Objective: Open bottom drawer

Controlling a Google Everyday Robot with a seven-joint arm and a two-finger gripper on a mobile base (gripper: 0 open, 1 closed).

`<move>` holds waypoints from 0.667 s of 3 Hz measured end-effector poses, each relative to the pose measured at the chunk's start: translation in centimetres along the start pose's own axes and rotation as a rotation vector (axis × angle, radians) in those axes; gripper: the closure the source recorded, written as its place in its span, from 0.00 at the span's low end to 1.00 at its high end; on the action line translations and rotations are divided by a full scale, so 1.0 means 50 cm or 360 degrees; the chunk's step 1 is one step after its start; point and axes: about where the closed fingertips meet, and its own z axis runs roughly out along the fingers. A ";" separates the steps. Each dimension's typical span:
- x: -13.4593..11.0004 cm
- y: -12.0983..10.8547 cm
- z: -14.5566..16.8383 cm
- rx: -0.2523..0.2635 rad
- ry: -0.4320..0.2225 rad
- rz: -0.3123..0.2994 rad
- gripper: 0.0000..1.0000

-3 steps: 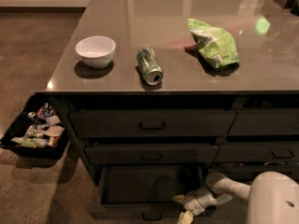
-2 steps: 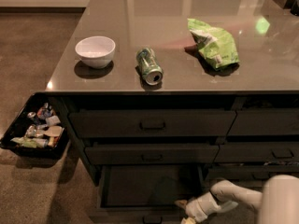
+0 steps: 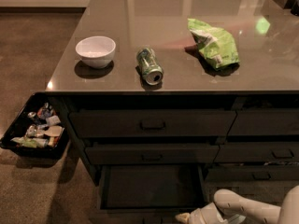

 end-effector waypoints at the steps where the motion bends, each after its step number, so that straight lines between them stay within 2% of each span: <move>1: -0.014 -0.008 -0.010 0.0034 0.0001 -0.0033 0.00; 2: -0.071 -0.027 -0.050 0.0138 0.0027 -0.0150 0.00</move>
Offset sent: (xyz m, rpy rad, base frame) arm 0.0893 -0.0101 0.0748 -0.0921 -0.2875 0.0120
